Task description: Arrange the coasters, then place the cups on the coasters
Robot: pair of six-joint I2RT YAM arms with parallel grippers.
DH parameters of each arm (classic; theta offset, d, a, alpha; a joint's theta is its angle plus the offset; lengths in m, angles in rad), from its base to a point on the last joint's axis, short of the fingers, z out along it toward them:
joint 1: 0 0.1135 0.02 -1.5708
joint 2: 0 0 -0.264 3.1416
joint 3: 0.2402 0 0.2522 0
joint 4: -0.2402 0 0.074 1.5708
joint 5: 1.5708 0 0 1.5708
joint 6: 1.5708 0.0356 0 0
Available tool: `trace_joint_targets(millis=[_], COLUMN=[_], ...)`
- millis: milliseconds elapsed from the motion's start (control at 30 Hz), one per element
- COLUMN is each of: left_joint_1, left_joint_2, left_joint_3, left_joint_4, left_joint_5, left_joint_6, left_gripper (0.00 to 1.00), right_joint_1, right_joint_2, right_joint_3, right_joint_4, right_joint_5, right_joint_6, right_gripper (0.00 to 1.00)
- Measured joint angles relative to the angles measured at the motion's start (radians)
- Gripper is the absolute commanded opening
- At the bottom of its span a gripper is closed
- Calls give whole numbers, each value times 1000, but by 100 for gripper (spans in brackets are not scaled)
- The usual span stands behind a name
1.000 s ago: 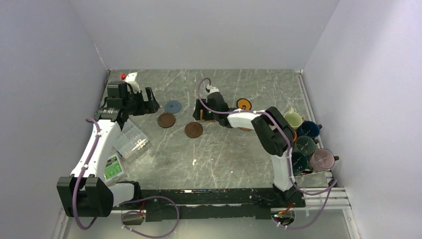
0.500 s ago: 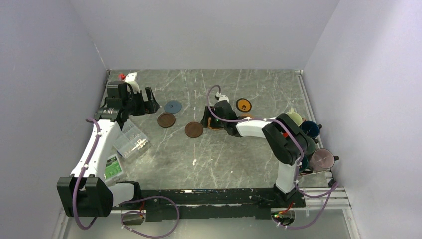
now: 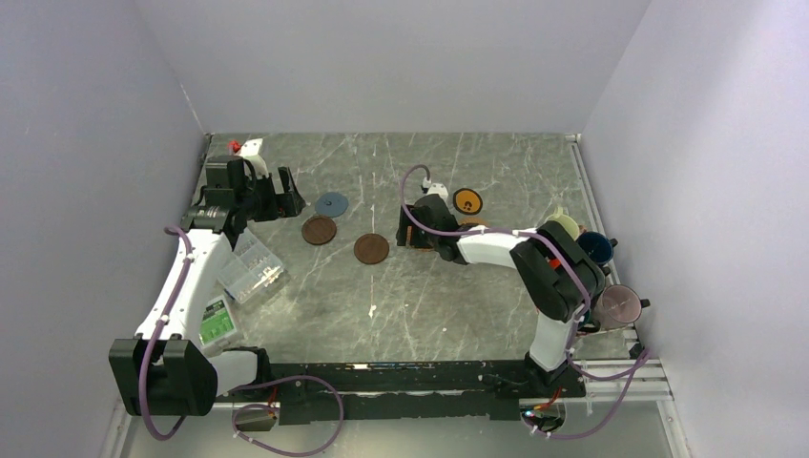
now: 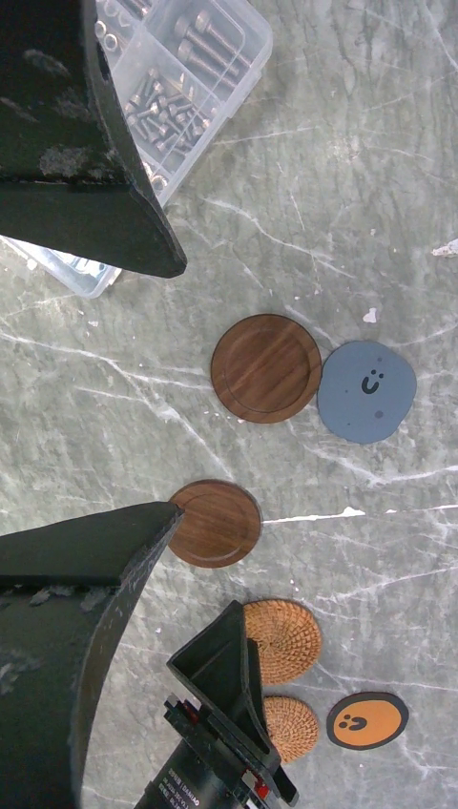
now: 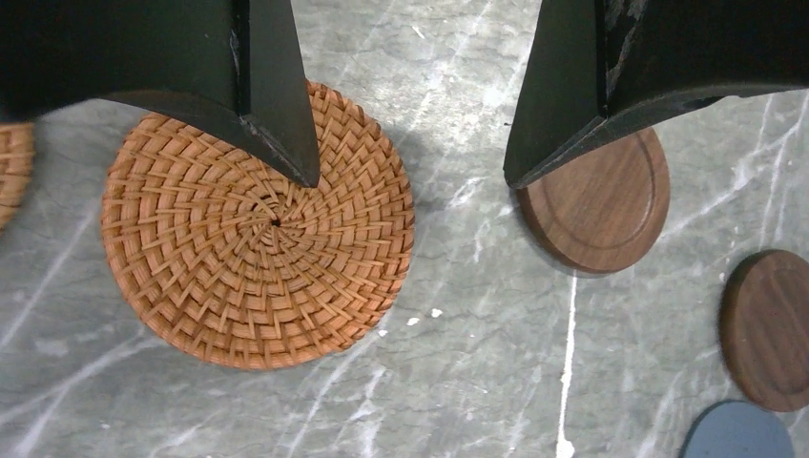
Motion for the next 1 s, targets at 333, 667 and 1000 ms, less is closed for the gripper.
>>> trace_joint_targets(millis=[333, 667, 1000], left_joint_1=[0, 0, 0], left_joint_2=[0, 0, 0], left_joint_3=[0, 0, 0], left_joint_4=[0, 0, 0], left_joint_5=[0, 0, -1], left_joint_6=[0, 0, 0], left_gripper=[94, 94, 94], right_joint_1=[-9, -18, -18], right_joint_2=[-19, -31, -32], right_joint_3=[-8, -16, -12], right_joint_4=[-40, -63, -67], right_joint_5=[37, 50, 34], right_joint_6=[-6, -19, -57], right_gripper=[76, 77, 81])
